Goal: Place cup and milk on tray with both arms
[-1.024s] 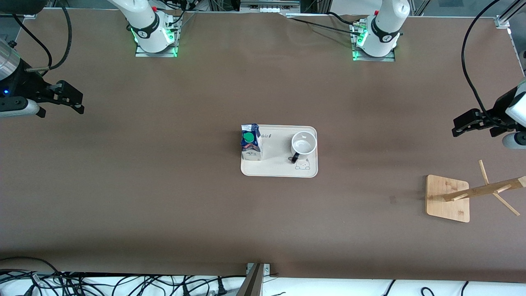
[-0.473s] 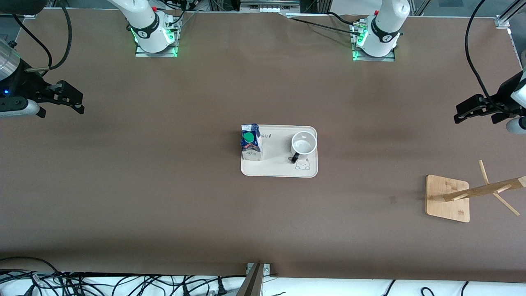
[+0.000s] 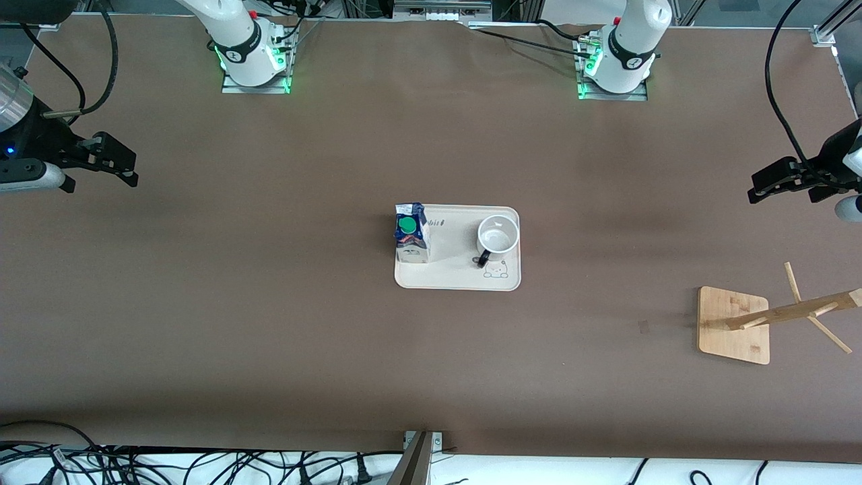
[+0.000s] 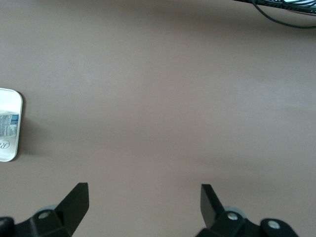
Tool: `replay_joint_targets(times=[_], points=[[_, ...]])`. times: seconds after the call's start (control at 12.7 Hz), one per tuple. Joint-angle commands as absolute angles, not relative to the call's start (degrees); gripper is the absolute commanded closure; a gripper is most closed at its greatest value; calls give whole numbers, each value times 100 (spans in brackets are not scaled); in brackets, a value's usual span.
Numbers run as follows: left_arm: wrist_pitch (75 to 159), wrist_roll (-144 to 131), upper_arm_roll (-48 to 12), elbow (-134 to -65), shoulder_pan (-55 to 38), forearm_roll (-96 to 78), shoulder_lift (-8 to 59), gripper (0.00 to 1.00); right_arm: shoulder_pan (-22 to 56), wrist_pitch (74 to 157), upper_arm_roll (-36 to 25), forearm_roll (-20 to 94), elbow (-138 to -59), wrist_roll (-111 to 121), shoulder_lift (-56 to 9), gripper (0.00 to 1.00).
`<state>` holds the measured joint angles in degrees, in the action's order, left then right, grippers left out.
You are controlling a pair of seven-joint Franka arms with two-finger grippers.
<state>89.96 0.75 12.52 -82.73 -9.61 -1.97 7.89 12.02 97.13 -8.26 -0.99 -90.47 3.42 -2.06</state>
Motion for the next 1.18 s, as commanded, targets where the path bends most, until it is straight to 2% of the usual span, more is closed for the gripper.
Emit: replay_joint_targets(times=[0.0,1.1], points=[[8974,62,1231,-8306,-932,-220,738,0,1178,9650,-800,-123,-8965,334,-237,0],[8965,343,1213,-8314,-941,-413,738,0,1187,9642,-791,-123,-8965,334,-229,0]])
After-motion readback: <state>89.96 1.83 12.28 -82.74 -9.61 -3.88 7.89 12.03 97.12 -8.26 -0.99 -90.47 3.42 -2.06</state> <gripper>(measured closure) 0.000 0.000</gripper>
